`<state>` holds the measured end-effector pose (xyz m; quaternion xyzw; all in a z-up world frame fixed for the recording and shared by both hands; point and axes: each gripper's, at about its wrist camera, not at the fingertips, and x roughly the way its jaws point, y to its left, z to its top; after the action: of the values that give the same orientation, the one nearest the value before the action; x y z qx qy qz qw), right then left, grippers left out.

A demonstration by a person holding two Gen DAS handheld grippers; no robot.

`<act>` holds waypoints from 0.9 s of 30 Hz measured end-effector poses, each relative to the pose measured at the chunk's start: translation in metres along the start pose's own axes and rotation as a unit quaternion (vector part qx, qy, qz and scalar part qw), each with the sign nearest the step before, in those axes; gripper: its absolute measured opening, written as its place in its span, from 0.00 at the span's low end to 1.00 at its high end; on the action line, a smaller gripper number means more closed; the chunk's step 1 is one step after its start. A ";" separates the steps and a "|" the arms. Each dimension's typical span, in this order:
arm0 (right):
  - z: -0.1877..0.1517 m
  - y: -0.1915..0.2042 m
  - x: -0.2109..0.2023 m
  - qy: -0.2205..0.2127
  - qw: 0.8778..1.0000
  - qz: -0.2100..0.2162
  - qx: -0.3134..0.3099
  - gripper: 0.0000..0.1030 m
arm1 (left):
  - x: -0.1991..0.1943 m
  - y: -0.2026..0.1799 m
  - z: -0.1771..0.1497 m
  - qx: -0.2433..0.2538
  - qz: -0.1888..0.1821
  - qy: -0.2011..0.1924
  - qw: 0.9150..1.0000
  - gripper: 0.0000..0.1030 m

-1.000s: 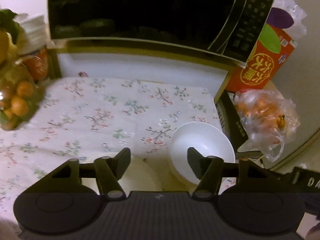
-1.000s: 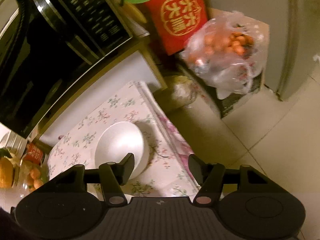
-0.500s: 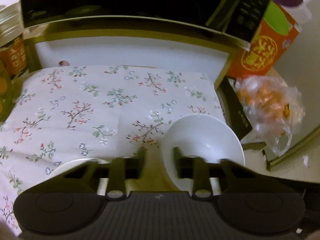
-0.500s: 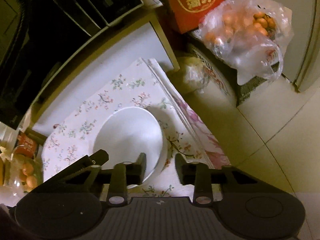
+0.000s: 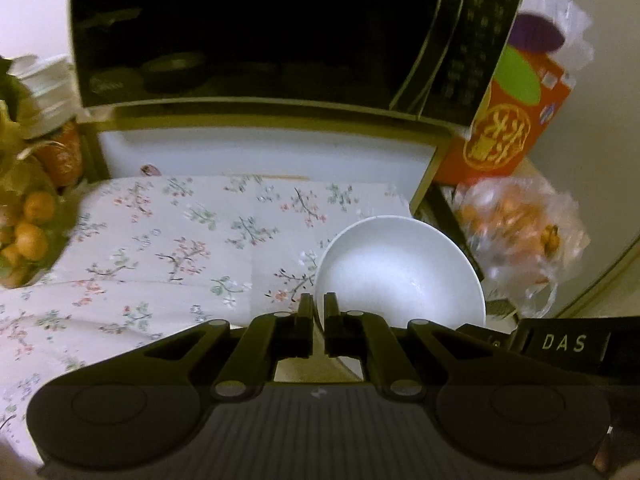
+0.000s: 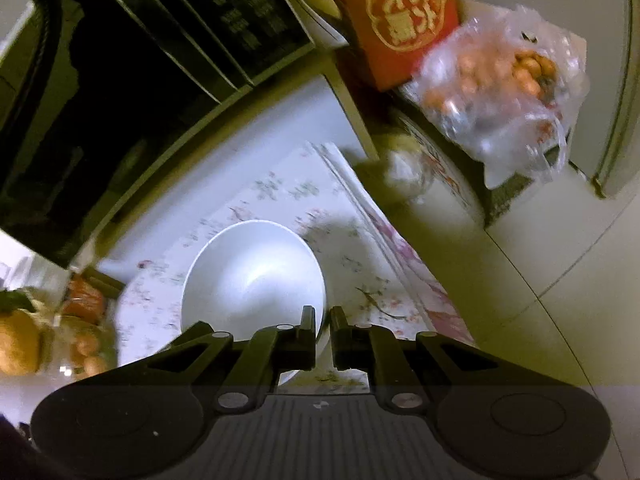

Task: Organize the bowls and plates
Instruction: 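Close both grippers on the white bowl's rim, then lift the white bowl with both grippers and carry it toward the plates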

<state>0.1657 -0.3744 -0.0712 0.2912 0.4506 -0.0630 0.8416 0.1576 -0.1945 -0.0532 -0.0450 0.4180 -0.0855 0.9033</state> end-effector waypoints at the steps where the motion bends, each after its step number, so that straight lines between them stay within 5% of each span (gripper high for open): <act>1: 0.000 0.002 -0.006 -0.003 1.000 0.005 -0.003 0.06 | -0.007 0.002 0.000 -0.003 -0.001 -0.005 1.000 0.04; 13: -0.034 0.019 -0.079 -0.036 0.997 0.043 -0.061 0.07 | -0.083 0.014 -0.029 -0.015 -0.003 -0.031 0.999 0.05; 27: -0.109 0.052 -0.114 0.001 0.988 0.049 -0.147 0.09 | -0.148 0.050 -0.090 -0.012 0.019 -0.019 1.000 0.08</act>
<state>0.0394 -0.2898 -0.0041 0.1859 0.4412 0.0453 0.8768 0.0007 -0.1183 -0.0078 -0.0500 0.4023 -0.0627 0.9120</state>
